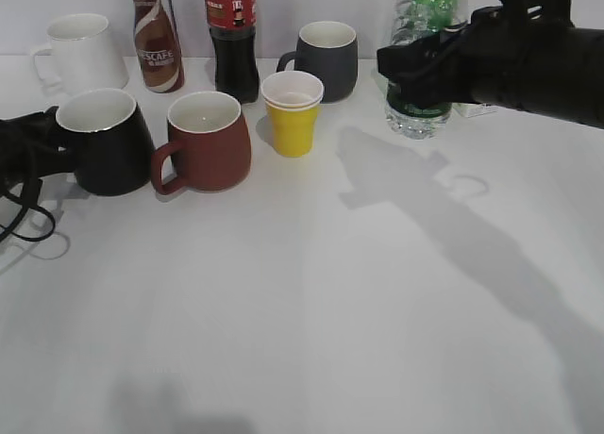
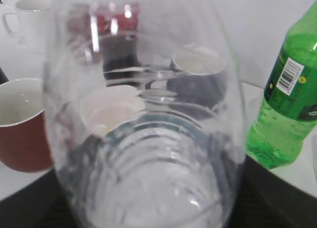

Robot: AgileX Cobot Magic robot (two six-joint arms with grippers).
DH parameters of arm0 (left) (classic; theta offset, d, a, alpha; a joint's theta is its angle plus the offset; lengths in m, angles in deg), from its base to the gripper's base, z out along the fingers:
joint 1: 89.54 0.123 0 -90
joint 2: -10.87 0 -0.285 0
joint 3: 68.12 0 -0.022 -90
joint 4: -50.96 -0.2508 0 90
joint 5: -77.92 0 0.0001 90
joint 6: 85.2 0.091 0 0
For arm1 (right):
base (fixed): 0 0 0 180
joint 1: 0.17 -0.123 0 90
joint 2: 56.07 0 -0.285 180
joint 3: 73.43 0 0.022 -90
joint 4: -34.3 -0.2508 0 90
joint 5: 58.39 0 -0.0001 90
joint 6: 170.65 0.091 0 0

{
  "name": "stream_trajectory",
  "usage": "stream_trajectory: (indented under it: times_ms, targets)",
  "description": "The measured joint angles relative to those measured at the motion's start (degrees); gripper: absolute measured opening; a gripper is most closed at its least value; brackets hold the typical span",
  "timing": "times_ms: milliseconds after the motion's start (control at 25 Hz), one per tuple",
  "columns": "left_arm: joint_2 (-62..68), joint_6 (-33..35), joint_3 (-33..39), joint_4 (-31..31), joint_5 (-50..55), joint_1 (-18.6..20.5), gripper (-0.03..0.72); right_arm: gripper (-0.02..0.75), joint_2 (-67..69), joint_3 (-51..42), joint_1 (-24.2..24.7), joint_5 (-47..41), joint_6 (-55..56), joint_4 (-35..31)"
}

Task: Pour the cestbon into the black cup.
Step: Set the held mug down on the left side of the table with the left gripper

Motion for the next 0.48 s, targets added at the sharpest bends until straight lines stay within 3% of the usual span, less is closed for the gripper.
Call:
stream_trajectory:
  times_ms: [480]
  targets:
    - [-4.3, 0.0, 6.4, 0.3, -3.3, 0.0, 0.237, 0.465, 0.0, 0.0, 0.0, 1.0, -0.2, -3.6]
